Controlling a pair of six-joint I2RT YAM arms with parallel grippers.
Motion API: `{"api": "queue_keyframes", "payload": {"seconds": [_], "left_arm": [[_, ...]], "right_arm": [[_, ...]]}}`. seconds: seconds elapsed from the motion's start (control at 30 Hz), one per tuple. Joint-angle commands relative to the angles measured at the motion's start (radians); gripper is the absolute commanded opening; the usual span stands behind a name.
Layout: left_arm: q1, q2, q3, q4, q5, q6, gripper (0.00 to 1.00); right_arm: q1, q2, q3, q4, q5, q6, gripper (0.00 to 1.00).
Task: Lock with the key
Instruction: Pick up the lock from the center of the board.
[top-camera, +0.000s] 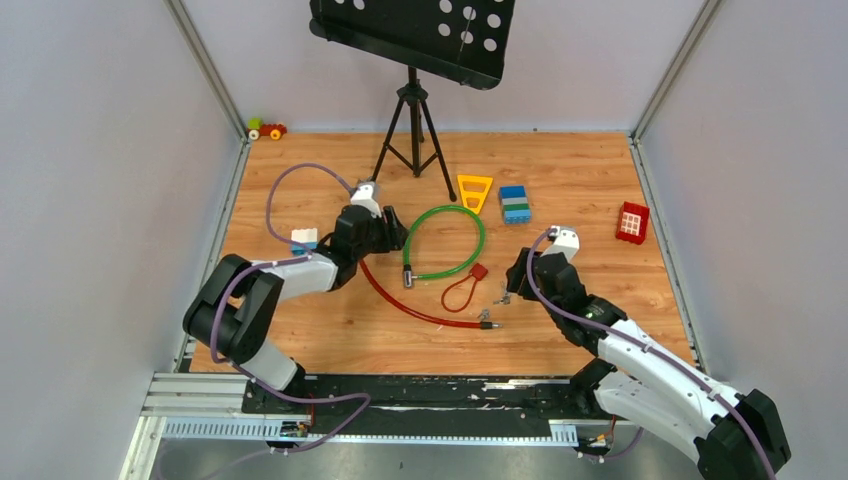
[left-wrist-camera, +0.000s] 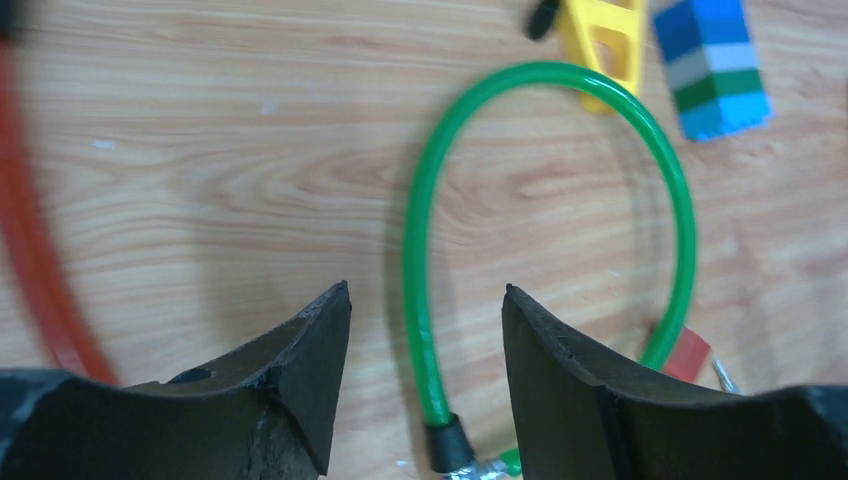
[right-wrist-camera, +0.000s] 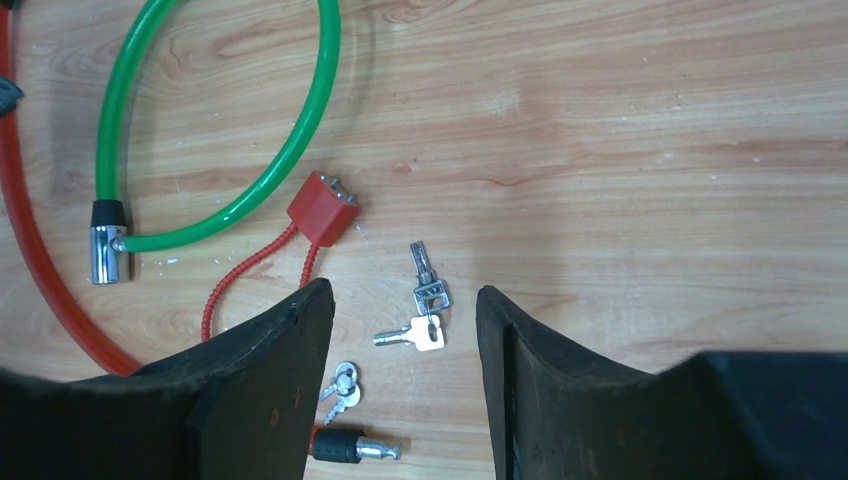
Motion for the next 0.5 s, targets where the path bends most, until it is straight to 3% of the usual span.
{"api": "queue_keyframes", "payload": {"seconds": [0.0, 0.13, 0.27, 0.47], "left_arm": [[0.078, -0.059, 0.131, -0.275, -0.091, -0.008, 0.64], [0.111, -0.048, 0.267, -0.558, -0.229, 0.084, 0.67], [0.145, -0.05, 0.275, -0.574, -0.328, 0.106, 0.68], [0.185, 0.043, 0.322, -0.546, -0.297, 0.149, 0.68]], "right_arm": [[-0.005, -0.003, 0.024, -0.039, 0.029, 0.023, 0.55], [-0.005, 0.008, 0.032, -0.045, 0.028, 0.03, 0.54], [-0.005, 0.017, 0.046, -0.066, 0.024, 0.028, 0.54], [-0.004, 0.008, 0.073, -0.102, 0.018, -0.005, 0.54]]}}
